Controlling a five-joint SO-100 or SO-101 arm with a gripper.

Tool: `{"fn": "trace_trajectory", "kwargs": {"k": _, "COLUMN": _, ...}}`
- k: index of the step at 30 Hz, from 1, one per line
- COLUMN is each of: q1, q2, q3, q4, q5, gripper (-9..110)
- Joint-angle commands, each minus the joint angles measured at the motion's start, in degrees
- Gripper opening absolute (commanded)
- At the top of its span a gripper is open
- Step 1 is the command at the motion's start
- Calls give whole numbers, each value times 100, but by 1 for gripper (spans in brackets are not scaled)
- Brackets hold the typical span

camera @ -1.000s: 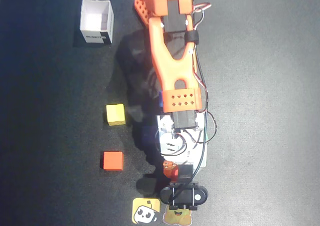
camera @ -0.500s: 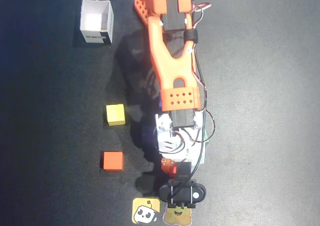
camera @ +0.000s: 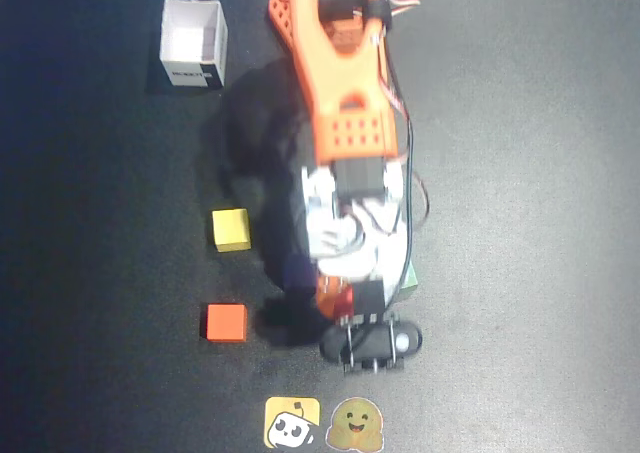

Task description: Put the red cube on top of the green cube.

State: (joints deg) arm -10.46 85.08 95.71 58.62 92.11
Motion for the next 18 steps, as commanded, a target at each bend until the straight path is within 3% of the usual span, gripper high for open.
{"fn": "trace_trajectory", "kwargs": {"k": 1, "q1": -158, "q2": 721, "q3": 343, "q4": -9, "q5": -53, "gripper": 7}}
{"fn": "trace_trajectory", "kwargs": {"k": 18, "q1": -844, "q2": 1125, "q3": 1301, "q4": -519, "q5": 422, "gripper": 7}}
